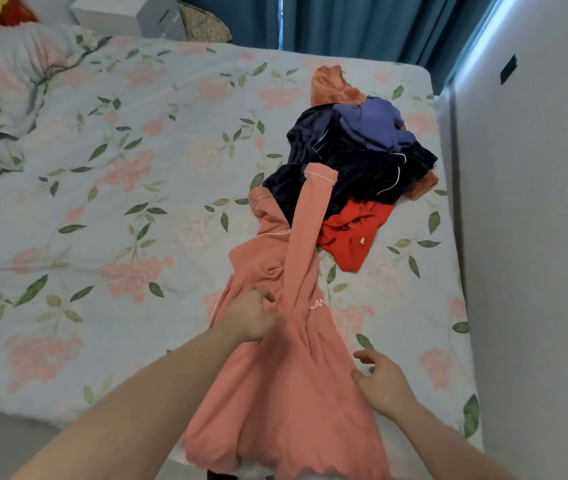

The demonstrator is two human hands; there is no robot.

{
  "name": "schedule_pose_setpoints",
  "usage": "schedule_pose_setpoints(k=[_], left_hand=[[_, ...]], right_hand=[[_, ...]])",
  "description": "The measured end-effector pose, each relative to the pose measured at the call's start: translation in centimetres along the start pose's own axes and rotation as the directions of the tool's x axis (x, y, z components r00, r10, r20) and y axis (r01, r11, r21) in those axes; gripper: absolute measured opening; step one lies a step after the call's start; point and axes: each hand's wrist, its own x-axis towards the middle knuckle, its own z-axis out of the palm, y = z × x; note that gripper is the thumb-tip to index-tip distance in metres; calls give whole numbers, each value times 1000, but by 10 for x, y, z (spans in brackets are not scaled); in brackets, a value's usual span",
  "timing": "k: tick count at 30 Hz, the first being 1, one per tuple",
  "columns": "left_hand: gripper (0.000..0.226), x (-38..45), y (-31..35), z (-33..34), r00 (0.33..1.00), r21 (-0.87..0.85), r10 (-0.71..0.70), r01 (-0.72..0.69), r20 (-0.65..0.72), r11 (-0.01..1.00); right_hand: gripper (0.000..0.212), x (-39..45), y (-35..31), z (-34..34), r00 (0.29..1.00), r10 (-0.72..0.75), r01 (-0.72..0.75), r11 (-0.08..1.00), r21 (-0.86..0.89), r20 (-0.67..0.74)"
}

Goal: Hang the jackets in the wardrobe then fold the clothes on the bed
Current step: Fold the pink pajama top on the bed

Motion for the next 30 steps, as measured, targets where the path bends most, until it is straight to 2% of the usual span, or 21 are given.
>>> schedule_pose_setpoints(k=[5, 9, 11, 14, 16, 18, 21, 23, 26, 28, 30], left_hand=[[26, 110, 24, 36, 997, -99, 38, -44, -63, 994], [52, 167, 20, 67, 998, -119, -44, 48, 32, 992], [61, 174, 22, 73, 996, -184, -79, 86, 46, 979], [39, 153, 24, 56, 990, -458, 11, -76, -142, 886], [18, 128, 13, 29, 936, -535, 4, -205, -353, 820], [12, 100, -17, -4, 849, -503, -48, -265, -526, 823], [20, 58, -78, -43, 765, -358, -22, -276, -644, 892], [25, 32, -122, -61, 735, -290, -30, -230, -678, 929], [40, 7, -187, -75, 683, -299, -153, -100, -714, 949], [58, -1, -232, -75, 689, -359, -316, 86, -653, 930], [77, -4, -276, -68, 723, -341, -481, 347, -496, 874]], right_hand=[[51, 87, 8, 32, 997, 38, -31, 994, 110, -64], [59, 124, 20, 58, 995, 67, -60, 994, 96, -73], [62, 134, 23, 66, 996, 69, -65, 996, 69, -59], [61, 136, 24, 71, 996, 84, -84, 996, 30, -19], [60, 134, 21, 71, 995, 100, -100, 995, 13, -2], [61, 134, 14, 69, 993, 113, -113, 994, -2, 10], [65, 137, -2, 69, 994, 111, -111, 994, 6, 7], [68, 141, -14, 74, 996, 88, -88, 996, 0, 0], [70, 150, -36, 87, 999, 36, -37, 999, -15, -34], [69, 154, -53, 98, 998, -4, 3, 1000, -13, -56], [68, 157, -68, 110, 998, -28, 27, 999, -19, -62]])
